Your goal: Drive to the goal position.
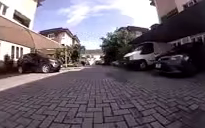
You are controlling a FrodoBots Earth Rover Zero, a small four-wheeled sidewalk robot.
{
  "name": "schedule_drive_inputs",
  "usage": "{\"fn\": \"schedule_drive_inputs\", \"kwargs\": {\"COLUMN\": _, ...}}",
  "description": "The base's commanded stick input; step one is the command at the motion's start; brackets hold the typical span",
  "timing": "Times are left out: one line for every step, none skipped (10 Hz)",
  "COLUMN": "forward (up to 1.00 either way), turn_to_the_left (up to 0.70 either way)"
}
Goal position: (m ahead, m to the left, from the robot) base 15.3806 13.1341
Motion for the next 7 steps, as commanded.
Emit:
{"fn": "schedule_drive_inputs", "kwargs": {"forward": 0.69, "turn_to_the_left": 0.03}}
{"fn": "schedule_drive_inputs", "kwargs": {"forward": 0.69, "turn_to_the_left": 0.03}}
{"fn": "schedule_drive_inputs", "kwargs": {"forward": 0.69, "turn_to_the_left": 0.03}}
{"fn": "schedule_drive_inputs", "kwargs": {"forward": 0.69, "turn_to_the_left": 0.03}}
{"fn": "schedule_drive_inputs", "kwargs": {"forward": 0.69, "turn_to_the_left": 0.03}}
{"fn": "schedule_drive_inputs", "kwargs": {"forward": 0.69, "turn_to_the_left": 0.03}}
{"fn": "schedule_drive_inputs", "kwargs": {"forward": 0.69, "turn_to_the_left": 0.03}}
